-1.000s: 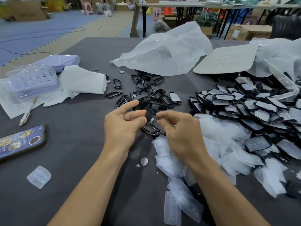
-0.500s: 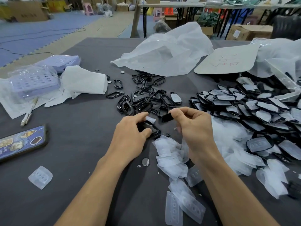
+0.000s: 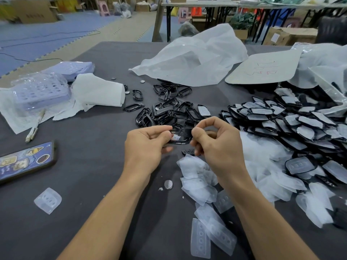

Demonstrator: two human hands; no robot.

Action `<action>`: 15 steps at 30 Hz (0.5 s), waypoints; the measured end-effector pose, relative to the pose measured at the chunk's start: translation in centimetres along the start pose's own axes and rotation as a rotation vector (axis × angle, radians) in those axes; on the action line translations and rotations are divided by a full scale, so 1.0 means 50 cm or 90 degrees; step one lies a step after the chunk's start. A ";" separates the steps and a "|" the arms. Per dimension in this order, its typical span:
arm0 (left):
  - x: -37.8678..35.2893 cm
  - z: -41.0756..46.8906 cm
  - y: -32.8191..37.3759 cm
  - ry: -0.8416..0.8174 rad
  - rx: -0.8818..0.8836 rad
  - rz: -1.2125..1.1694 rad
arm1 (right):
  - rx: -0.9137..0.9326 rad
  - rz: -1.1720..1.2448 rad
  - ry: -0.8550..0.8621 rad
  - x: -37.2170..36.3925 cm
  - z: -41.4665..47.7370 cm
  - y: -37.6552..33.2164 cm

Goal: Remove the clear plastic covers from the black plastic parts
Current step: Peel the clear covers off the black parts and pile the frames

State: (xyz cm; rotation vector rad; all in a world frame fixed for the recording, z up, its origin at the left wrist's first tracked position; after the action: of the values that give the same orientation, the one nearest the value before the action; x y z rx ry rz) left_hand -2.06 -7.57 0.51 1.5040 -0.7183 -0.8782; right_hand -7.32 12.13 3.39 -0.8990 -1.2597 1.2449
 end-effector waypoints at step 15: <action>-0.039 -0.014 0.001 -0.099 0.077 -0.117 | 0.029 -0.090 0.079 0.020 0.002 -0.002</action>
State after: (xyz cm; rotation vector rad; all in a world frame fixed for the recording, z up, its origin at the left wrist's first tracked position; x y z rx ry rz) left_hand -2.51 -5.57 0.83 1.6407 -0.7661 -1.1160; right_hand -7.51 13.06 3.70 -0.8270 -1.1716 1.0863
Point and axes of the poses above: each hand's wrist, its own z-axis towards the middle knuckle, its own x-axis out of the back of the hand, y = z × x, the point moved 10 cm from there along z, towards the middle knuckle, and after that the axes turned 7 degrees about -z, right-handed, at the moved point
